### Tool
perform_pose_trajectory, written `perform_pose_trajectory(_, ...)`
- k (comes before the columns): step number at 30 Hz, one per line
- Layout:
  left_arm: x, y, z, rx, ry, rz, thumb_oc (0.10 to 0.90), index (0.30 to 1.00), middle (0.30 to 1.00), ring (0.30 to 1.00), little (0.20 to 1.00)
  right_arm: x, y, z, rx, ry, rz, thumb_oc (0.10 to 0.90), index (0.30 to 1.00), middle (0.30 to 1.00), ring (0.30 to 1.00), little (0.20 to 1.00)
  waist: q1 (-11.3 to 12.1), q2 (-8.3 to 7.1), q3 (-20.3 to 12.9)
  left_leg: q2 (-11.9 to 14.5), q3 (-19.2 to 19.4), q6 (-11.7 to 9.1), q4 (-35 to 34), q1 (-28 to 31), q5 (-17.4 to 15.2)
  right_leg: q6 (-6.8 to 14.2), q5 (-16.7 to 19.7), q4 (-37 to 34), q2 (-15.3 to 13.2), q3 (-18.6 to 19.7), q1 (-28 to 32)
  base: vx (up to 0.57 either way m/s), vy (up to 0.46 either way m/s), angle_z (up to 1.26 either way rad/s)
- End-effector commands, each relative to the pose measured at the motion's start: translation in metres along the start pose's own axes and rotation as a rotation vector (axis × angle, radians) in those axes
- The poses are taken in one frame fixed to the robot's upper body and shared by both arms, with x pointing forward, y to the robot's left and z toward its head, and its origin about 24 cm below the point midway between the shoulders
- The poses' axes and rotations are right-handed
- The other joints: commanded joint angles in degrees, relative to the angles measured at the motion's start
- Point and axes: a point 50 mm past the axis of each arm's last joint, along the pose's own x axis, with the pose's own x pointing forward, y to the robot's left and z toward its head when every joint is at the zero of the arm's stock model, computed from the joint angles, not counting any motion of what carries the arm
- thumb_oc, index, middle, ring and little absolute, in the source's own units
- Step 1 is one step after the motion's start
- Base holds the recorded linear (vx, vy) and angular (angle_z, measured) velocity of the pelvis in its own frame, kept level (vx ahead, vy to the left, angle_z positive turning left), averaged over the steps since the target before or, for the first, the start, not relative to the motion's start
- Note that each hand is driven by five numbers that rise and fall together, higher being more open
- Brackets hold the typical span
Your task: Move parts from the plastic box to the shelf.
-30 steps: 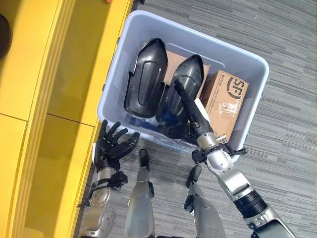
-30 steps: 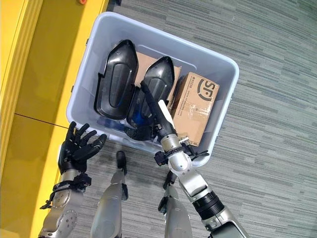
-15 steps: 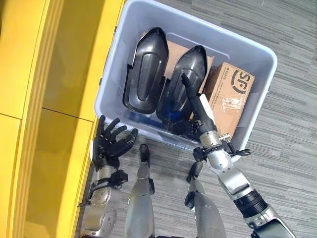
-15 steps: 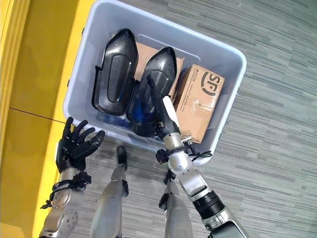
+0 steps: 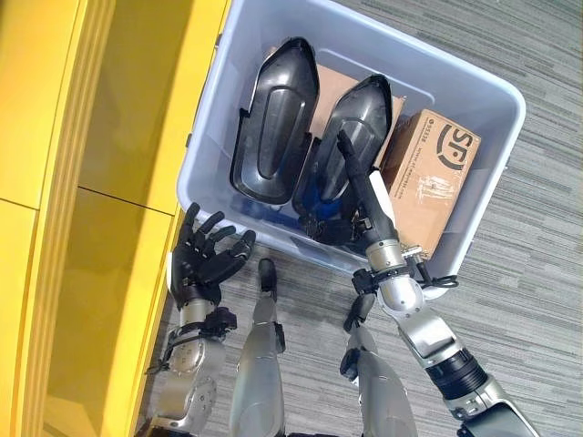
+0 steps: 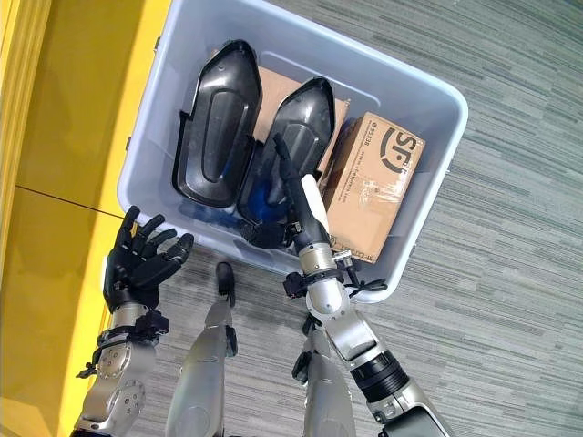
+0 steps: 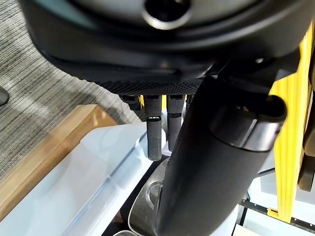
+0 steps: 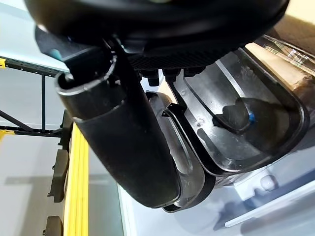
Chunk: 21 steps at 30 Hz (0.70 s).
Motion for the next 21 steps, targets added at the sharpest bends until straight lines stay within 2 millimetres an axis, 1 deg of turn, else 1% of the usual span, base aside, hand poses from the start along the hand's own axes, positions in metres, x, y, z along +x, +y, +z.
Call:
perform_pose_trajectory(1, -0.0081, 0.0103, 0.0108, 0.072, -0.034, 0.006, 0.900, 1.000, 1.000, 1.000, 1.000, 0.0142, 0.0001, 0.0471, 0.063, -0.247, -0.031, 0.900, 1.000, 1.000, 1.000, 1.000, -1.6, -0.97, 0.8, -1.8, -0.4, 0.1, 3.4, -3.5, -2.9, 2.7, -5.5, 2.0, -3.3, 4.2, 3.9, -0.01, 0.001, 0.10)
perform_pose_trajectory(7, -0.0092, 0.0109, 0.0112, 0.069, -0.036, 0.021, 0.900, 1.000, 1.000, 1.000, 1.000, 0.0130, -0.0003, 0.0422, 0.070, -0.222, -0.079, 0.900, 1.000, 1.000, 1.000, 1.000, -1.7, -1.24, 0.8, -2.0, -1.0, 0.2, 3.6, -5.9, -2.7, 2.6, -5.8, 2.5, -3.0, 3.9, 2.1, 0.00, -0.003, 0.06)
perform_pose_trajectory(14, -0.0095, 0.0087, 0.0126, 0.068, -0.046, 0.017, 0.900, 1.000, 1.000, 1.000, 1.000, 0.0114, -0.0010, 0.0407, 0.064, -0.218, -0.128, 0.900, 1.000, 1.000, 1.000, 1.000, -1.8, -0.81, 0.8, -2.6, -1.8, 0.4, 4.5, -8.5, -2.9, 2.7, -6.2, 3.4, -3.2, 3.6, 0.4, 0.01, 0.003, 0.02)
perform_pose_trajectory(15, -0.0109, 0.0090, 0.0111, 0.069, -0.039, 0.018, 0.900, 1.000, 1.000, 1.000, 1.000, 0.0105, -0.0006, 0.0394, 0.062, -0.213, -0.131, 0.900, 1.000, 1.000, 1.000, 1.000, -1.9, -0.86, 0.8, -2.8, -2.2, -0.2, 4.5, -7.7, -4.2, 2.9, -7.2, 3.5, -3.3, 3.8, 1.3, 0.00, 0.007, 0.08)
perform_pose_trajectory(16, -0.0099, 0.0082, 0.0124, 0.066, -0.046, 0.015, 0.900, 1.000, 1.000, 1.000, 1.000, 0.0114, -0.0012, 0.0408, 0.061, -0.220, -0.133, 0.900, 1.000, 1.000, 1.000, 1.000, -1.8, -0.71, 0.8, -2.7, -1.8, 0.5, 4.6, -8.9, -2.9, 2.7, -6.3, 3.5, -3.3, 3.5, 0.2, 0.06, -0.012, 0.12)
perform_pose_trajectory(17, -0.0112, 0.0091, 0.0109, 0.067, -0.039, 0.020, 0.900, 1.000, 1.000, 1.000, 1.000, 0.0105, -0.0011, 0.0392, 0.063, -0.212, -0.140, 0.900, 1.000, 1.000, 1.000, 1.000, -1.9, -0.79, 0.8, -2.9, -2.2, -0.1, 4.7, -8.2, -4.2, 2.9, -7.2, 3.6, -3.4, 3.7, 1.0, 0.00, 0.011, 0.13)
perform_pose_trajectory(21, -0.0117, 0.0070, 0.0109, 0.062, -0.043, 0.016, 0.900, 1.000, 1.000, 1.000, 1.000, 0.0134, -0.0059, 0.0411, 0.023, -0.230, -0.192, 0.900, 1.000, 1.000, 1.000, 1.000, -1.8, -0.45, 0.8, -3.5, -2.7, 0.1, 5.1, -10.3, -4.5, 3.0, -7.3, 4.2, -3.7, 3.6, -0.7, 0.02, 0.003, 0.04)
